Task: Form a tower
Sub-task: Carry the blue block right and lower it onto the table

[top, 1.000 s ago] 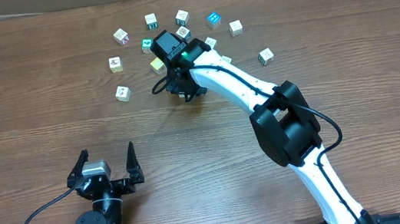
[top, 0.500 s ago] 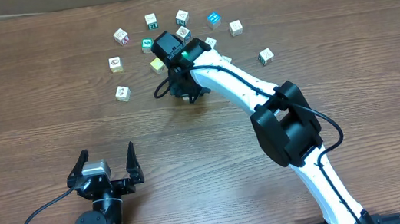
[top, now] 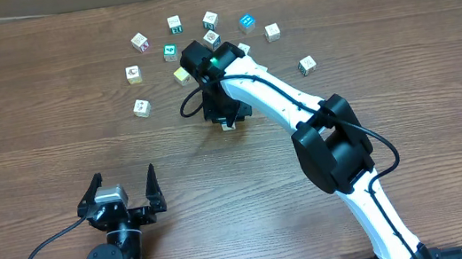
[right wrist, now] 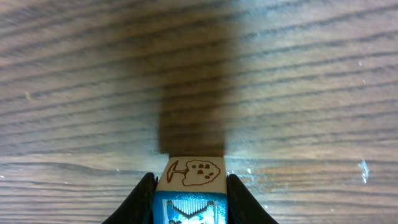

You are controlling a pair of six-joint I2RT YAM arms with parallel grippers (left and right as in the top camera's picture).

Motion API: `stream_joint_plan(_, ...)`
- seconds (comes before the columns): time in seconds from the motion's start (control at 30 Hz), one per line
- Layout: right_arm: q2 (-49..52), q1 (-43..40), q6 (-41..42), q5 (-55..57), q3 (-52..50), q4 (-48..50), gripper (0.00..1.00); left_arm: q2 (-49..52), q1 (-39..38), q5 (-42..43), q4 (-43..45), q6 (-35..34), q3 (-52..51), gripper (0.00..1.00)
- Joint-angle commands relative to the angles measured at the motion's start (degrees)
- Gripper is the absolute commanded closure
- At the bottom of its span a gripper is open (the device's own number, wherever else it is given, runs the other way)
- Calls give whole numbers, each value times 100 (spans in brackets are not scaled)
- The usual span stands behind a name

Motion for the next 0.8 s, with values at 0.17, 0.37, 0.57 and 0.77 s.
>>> stream_joint_plan(0.17, -323, -116, 9, -15, 116, 131, 76, -55, -20, 9, 13, 164, -24, 0)
stream_joint_plan(0.37, -326, -433, -109, -28, 118, -251, 78, -55, -20, 9, 15, 164, -24, 0)
stream_joint_plan(0.57, -372, -839, -584, -20, 118, -828, 80, -55, -20, 7, 13, 164, -24, 0)
stream_joint_plan(0.77, -533, -1329, -769, -20, 118, -1067, 81, -55, -20, 9, 15, 164, -24, 0)
